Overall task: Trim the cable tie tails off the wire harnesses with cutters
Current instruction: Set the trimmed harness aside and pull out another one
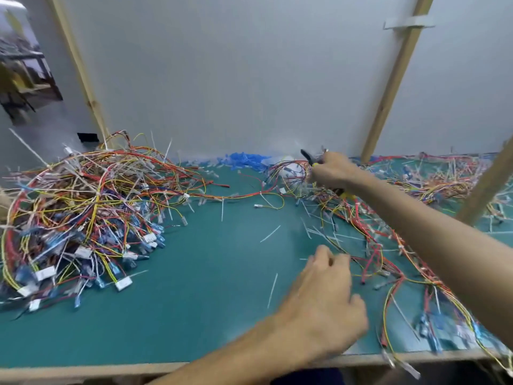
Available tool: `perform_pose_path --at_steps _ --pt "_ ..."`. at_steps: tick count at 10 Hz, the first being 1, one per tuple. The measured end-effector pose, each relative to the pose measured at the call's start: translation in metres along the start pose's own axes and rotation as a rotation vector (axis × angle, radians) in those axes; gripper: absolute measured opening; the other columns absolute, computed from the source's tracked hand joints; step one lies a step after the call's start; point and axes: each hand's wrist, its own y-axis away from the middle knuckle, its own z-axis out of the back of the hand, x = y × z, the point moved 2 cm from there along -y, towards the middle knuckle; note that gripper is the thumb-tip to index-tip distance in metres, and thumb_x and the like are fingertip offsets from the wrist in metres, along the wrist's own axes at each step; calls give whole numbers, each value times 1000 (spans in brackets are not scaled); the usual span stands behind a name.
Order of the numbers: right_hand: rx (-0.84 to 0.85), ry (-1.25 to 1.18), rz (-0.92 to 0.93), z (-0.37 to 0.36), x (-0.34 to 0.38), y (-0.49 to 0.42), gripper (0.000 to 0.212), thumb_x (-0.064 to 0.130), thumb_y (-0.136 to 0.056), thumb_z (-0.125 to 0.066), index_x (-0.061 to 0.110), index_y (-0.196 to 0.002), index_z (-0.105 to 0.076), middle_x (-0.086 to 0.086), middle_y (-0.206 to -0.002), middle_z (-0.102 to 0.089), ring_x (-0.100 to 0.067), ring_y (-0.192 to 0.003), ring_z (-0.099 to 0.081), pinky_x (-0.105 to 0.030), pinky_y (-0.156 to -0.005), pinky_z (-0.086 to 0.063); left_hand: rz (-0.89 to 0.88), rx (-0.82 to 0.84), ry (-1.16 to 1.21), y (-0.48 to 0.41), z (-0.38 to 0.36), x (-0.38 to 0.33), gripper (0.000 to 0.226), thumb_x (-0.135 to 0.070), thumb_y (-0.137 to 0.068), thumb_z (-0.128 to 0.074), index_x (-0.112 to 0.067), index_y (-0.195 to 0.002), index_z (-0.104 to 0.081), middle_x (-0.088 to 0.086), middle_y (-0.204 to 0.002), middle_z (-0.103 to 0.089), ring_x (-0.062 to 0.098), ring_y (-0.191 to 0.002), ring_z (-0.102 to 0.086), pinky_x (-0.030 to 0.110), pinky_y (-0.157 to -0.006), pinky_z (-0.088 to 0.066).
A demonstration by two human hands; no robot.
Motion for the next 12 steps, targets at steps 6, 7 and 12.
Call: perform_pose_path --at_steps 6,7,12 --pt "-88 297 124 -27 -90 -9 18 12 -77 -71 7 -74 -54 -9 -78 -52 -34 -78 -55 -34 -57 -34 -49 159 -376 -146 -4 135 98 -84 -95 -24 -23 -168 -1 -5 -176 4 10 -161 11 40 -132 2" --pt "-89 221 105 -25 -97 -15 21 6 -72 -65 12 -66 -45 -4 -69 -47 -31 -71 -50 -28 -50 -28 -139 243 -446 -159 -10 124 89 -80 -98 -23 -27 -168 -5 -7 -176 2 12 -161 10 42 -132 1" --pt "-20 177 51 -29 -105 -34 20 7 -74 -67 16 -69 -49 -5 -66 -53 -17 -61 -47 -28 -51 -29 -284 283 435 -58 -35 3 39 -34 -110 -37 -37 -143 -57 -10 -135 -68 1 -115 -66 24 -101 -53"
